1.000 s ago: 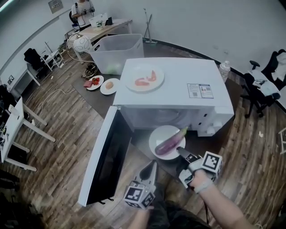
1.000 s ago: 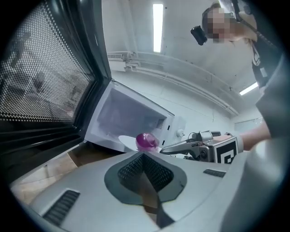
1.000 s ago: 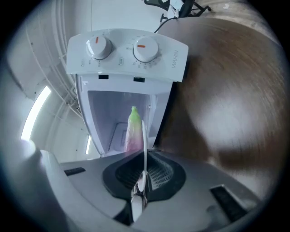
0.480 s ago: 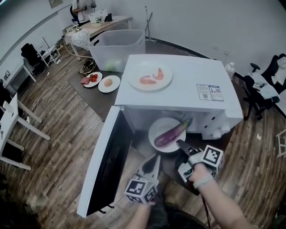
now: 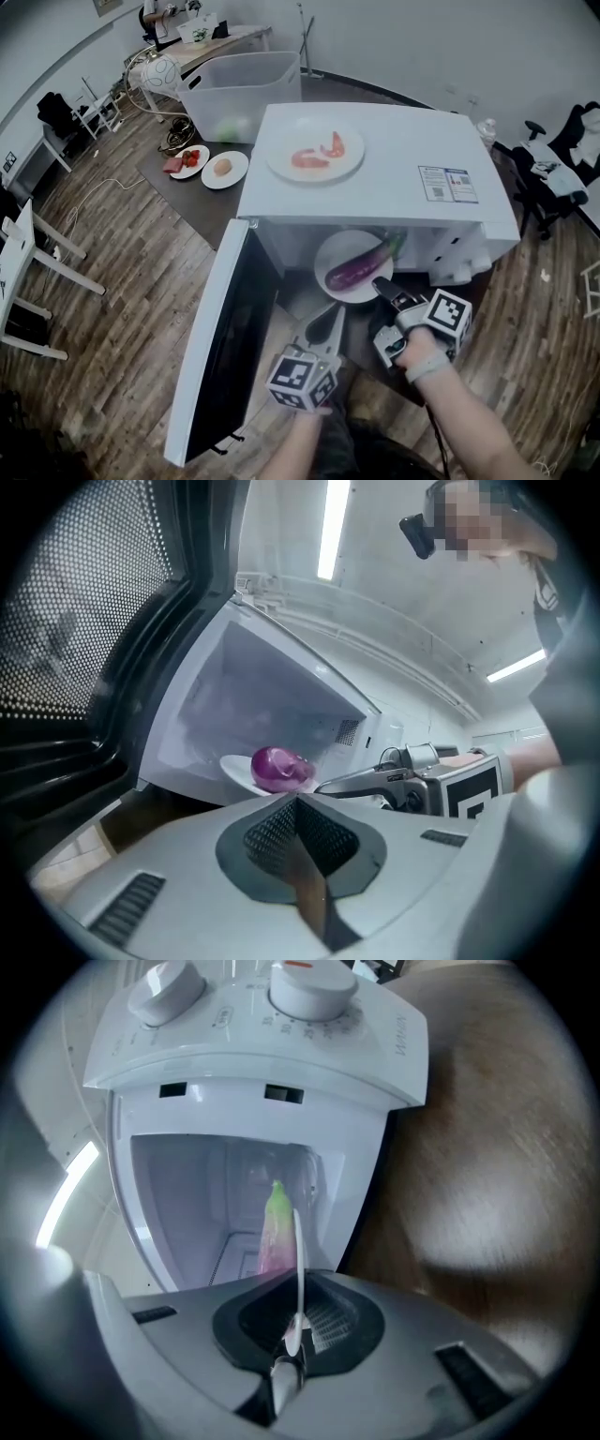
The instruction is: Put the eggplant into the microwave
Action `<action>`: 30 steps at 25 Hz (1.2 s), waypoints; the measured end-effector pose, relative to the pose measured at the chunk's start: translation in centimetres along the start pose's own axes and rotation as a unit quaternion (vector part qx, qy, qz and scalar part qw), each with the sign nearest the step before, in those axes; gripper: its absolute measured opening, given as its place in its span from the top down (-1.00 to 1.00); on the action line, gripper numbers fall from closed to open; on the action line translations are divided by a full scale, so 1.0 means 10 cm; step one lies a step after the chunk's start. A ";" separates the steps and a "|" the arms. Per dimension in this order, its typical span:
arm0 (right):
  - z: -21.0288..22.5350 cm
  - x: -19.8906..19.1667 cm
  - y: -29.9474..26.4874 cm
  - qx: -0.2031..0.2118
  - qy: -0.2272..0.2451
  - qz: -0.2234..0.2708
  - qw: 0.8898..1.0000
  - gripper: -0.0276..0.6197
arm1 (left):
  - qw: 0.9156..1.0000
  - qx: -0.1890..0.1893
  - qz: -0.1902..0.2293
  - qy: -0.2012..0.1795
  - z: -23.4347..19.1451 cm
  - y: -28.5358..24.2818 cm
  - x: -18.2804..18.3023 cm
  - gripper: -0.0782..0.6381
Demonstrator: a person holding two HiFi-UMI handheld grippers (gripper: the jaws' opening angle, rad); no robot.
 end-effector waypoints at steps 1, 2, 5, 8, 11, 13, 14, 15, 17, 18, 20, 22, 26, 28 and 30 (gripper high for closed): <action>0.01 0.00 -0.01 0.001 -0.002 0.003 1.000 0.88 | 1.000 -0.001 -0.001 0.001 0.00 -0.02 0.00 0.78; 0.02 0.01 -0.02 0.002 -0.005 0.006 1.000 0.88 | 1.000 -0.003 -0.003 0.001 0.00 -0.04 0.00 0.78; 0.02 0.01 -0.04 0.003 -0.012 0.011 1.000 0.88 | 1.000 -0.010 -0.003 0.006 0.02 -0.08 -0.01 0.78; 0.00 0.02 -0.08 0.002 -0.013 0.013 1.000 0.88 | 1.000 -0.019 0.002 0.009 0.05 -0.12 -0.01 0.78; -0.01 0.02 -0.13 0.004 -0.013 0.011 1.000 0.88 | 1.000 -0.021 0.002 0.010 0.05 -0.14 -0.02 0.78; -0.01 0.01 -0.15 0.003 -0.012 0.010 1.000 0.88 | 1.000 -0.016 0.003 0.011 0.02 -0.16 -0.01 0.78; -0.02 0.01 -0.16 0.003 -0.011 0.009 1.000 0.88 | 1.000 -0.015 0.002 0.012 0.00 -0.17 0.00 0.78; -0.03 0.02 -0.17 0.003 -0.011 0.008 1.000 0.88 | 1.000 -0.015 0.001 0.012 -0.01 -0.18 0.00 0.78; -0.03 0.03 -0.19 0.004 -0.010 0.008 1.000 0.88 | 1.000 -0.016 -0.003 0.013 -0.02 -0.21 0.01 0.78; -0.03 0.04 -0.20 0.004 -0.010 0.008 1.000 0.88 | 1.000 -0.017 -0.004 0.014 -0.02 -0.22 0.01 0.78; -0.04 0.05 -0.23 0.006 -0.008 0.003 1.000 0.88 | 1.000 -0.015 -0.003 0.017 -0.04 -0.24 0.01 0.78; -0.05 0.06 -0.26 0.007 -0.009 -0.007 1.000 0.87 | 1.000 -0.012 -0.001 0.021 -0.06 -0.25 0.03 0.78; -0.08 0.08 -0.32 -0.002 0.020 -0.030 0.999 0.86 | 0.999 -0.008 0.004 0.031 -0.11 -0.26 0.04 0.78; -0.11 0.07 -0.35 0.001 0.036 -0.041 0.998 0.84 | 0.999 -0.005 0.006 0.035 -0.14 -0.27 0.04 0.78; -0.12 0.07 -0.36 0.008 0.048 -0.051 0.997 0.76 | 0.999 -0.003 0.007 0.039 -0.16 -0.28 0.04 0.78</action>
Point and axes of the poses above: the fingertips, and each gripper's own axes: y backward along the fingers, z to its right, x out of its top, the point moved 6 cm from there along y, backward along the fingers, and after that the axes turned 9 degrees about -y, right-handed, at the moved point
